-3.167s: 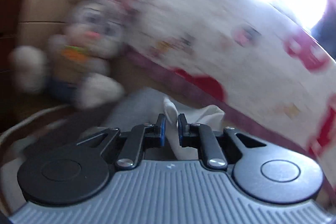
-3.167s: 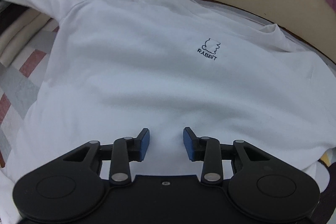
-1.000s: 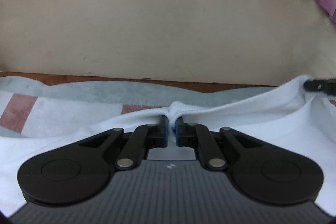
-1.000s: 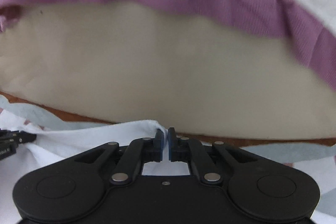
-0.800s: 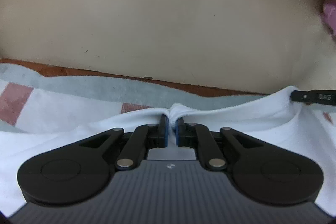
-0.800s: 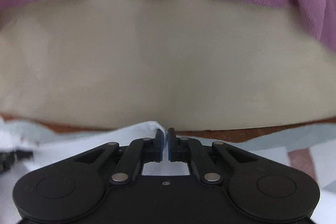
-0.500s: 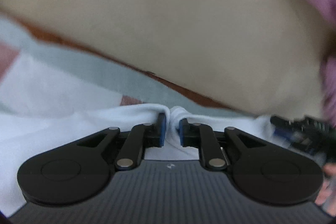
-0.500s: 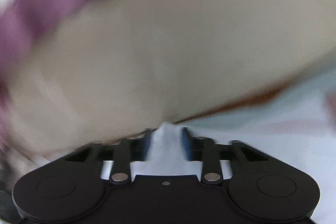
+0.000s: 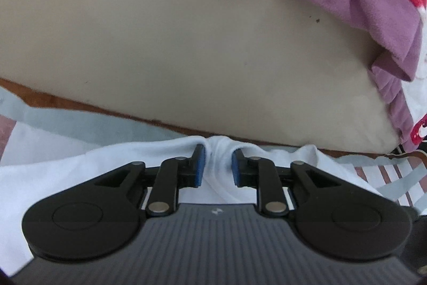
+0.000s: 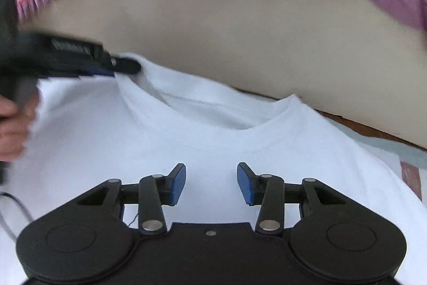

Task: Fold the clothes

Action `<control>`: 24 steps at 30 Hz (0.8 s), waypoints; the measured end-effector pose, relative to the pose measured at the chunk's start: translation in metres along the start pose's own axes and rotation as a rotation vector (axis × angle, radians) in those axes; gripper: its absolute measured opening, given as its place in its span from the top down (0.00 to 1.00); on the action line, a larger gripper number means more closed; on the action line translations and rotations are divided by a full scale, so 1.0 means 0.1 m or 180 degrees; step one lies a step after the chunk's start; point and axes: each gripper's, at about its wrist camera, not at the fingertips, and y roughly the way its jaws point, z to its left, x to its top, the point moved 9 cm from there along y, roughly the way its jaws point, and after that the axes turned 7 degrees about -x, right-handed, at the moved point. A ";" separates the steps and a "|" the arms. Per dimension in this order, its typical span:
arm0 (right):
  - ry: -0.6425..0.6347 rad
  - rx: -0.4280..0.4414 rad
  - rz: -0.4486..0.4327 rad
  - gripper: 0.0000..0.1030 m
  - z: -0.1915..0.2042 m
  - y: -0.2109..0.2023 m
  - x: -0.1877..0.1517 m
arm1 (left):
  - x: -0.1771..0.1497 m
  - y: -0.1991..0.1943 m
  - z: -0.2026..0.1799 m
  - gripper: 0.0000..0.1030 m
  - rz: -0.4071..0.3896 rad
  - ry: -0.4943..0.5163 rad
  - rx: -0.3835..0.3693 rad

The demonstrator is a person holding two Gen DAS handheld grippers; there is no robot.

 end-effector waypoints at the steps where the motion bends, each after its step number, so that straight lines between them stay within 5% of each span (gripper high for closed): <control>1: 0.0012 -0.0109 -0.0015 0.41 -0.09 0.06 0.04 | 0.01 -0.02 0.00 0.80 -0.0025 -0.0048 -0.0035; 3: 0.0153 -0.0209 -0.0079 0.34 -0.16 0.21 0.16 | 0.01 -0.03 -0.04 0.80 -0.0012 0.0072 -0.0062; 7: 0.0442 -0.0381 -0.0213 0.32 -0.23 0.52 0.42 | -0.08 -0.03 -0.24 0.76 0.0169 0.0846 -0.0020; 12: 0.0556 -0.0444 -0.0225 0.34 -0.32 0.61 0.60 | 0.00 -0.08 -0.24 0.72 0.0107 0.0657 -0.0421; 14: 0.0789 -0.0328 -0.0243 0.40 -0.45 0.54 0.60 | 0.01 -0.13 -0.19 0.68 0.0195 0.0750 -0.0493; 15: 0.1006 -0.0144 -0.0332 0.39 -0.52 0.45 0.60 | -0.05 -0.15 -0.22 0.56 0.0315 0.0934 -0.0480; 18: 0.1622 0.0531 -0.0654 0.39 -0.75 0.10 0.57 | -0.29 -0.13 -0.28 0.47 0.0919 0.1392 -0.0371; 22: 0.1589 0.0333 -0.0575 0.38 -1.00 -0.17 0.33 | -0.40 -0.02 -0.30 0.49 0.0982 0.1131 -0.0528; 24: 0.1424 0.0133 -0.0338 0.38 -1.08 -0.23 0.15 | -0.39 0.16 -0.22 0.58 0.0893 0.0931 -0.0293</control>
